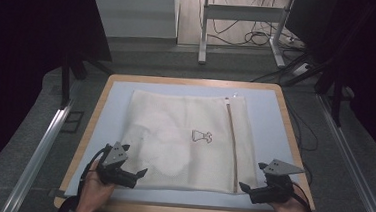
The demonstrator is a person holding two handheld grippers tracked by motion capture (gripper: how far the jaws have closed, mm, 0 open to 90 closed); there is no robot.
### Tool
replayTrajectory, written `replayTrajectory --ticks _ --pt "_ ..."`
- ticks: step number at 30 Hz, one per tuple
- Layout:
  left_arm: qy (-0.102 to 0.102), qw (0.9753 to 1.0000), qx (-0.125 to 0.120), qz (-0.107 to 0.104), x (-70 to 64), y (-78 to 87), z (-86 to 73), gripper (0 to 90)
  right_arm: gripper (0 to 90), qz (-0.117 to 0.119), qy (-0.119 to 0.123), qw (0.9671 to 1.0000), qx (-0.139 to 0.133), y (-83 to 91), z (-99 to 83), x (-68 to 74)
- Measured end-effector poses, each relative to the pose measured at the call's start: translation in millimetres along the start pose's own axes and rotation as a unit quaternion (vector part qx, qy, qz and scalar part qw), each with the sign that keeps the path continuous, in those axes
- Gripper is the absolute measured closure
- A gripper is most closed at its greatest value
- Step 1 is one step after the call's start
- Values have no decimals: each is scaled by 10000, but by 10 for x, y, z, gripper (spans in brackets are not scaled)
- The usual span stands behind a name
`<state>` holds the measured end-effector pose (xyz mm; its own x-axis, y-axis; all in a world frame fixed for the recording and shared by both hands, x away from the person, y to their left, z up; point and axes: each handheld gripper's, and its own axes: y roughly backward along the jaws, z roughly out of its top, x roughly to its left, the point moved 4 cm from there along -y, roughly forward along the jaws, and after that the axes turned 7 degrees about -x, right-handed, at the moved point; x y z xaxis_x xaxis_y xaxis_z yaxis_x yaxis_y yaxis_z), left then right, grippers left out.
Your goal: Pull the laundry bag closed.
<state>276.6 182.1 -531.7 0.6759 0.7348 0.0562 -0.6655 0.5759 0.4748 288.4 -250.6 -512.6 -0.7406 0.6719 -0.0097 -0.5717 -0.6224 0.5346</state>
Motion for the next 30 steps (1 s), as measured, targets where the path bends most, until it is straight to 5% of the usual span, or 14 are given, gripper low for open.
replayTrajectory --ticks 16,30 --pt "-52 9999 89 8 -8 -23 -10 0 48 -59 196 9990 403 -140 16 149" --pt "-93 9999 129 20 -12 -37 -14 0 320 128 594 9959 670 -185 1 234"
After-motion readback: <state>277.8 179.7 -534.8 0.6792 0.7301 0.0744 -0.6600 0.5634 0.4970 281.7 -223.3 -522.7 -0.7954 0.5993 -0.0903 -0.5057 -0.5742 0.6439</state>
